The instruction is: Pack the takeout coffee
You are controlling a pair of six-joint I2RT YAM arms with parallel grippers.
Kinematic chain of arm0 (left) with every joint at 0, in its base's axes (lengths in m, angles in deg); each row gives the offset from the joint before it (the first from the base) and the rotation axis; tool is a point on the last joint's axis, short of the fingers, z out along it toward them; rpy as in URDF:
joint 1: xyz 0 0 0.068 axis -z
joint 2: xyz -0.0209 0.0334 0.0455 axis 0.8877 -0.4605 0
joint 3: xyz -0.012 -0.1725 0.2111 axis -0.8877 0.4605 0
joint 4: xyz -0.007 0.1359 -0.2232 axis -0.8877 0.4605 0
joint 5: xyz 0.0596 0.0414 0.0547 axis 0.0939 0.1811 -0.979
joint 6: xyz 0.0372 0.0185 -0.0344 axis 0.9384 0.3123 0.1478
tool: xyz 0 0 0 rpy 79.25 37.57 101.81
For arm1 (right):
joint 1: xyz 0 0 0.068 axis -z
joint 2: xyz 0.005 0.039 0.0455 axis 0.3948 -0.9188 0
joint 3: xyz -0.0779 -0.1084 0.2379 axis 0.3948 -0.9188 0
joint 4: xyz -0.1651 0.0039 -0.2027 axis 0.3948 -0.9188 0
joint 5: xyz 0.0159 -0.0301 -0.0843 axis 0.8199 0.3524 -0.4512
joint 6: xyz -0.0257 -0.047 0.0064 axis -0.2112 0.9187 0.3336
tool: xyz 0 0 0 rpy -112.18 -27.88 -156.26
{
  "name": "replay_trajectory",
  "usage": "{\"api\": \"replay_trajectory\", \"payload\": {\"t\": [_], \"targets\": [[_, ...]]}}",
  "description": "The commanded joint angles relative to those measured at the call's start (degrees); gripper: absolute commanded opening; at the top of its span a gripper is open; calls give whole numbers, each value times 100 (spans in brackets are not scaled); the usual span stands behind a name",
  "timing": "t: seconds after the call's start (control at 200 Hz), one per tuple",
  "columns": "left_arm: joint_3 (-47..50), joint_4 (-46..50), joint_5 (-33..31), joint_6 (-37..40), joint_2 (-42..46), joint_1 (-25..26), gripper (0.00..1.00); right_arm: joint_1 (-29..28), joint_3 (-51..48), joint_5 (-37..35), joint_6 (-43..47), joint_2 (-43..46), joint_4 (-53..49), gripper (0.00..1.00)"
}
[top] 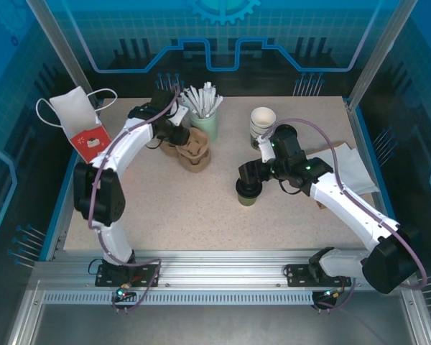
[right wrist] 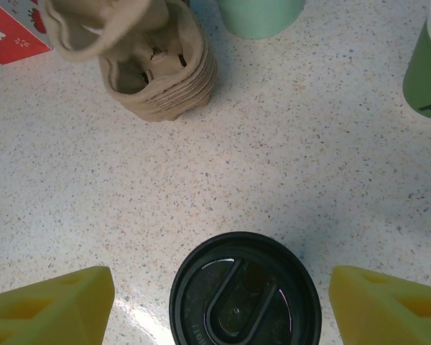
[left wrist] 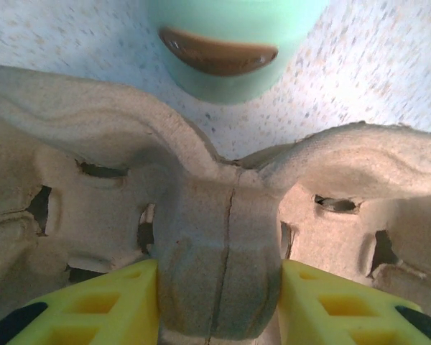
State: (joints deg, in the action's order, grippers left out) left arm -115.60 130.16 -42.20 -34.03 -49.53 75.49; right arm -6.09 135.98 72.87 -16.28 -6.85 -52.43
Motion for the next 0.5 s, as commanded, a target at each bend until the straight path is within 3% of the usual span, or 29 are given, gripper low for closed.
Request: {"api": "replay_trajectory", "payload": {"t": [0.0,0.225,0.495], "targets": [[495,-221,22,-799,896,-43,44,-86,229,-116,44,281,-223,80],[2385,-736,-373,-2015,2630,472,44,-72,388,-275,235,521,-420,80],[4078,-573,-1191,-3645,3556,2368,44,0,246,-456,404,758,-449,80]]}}
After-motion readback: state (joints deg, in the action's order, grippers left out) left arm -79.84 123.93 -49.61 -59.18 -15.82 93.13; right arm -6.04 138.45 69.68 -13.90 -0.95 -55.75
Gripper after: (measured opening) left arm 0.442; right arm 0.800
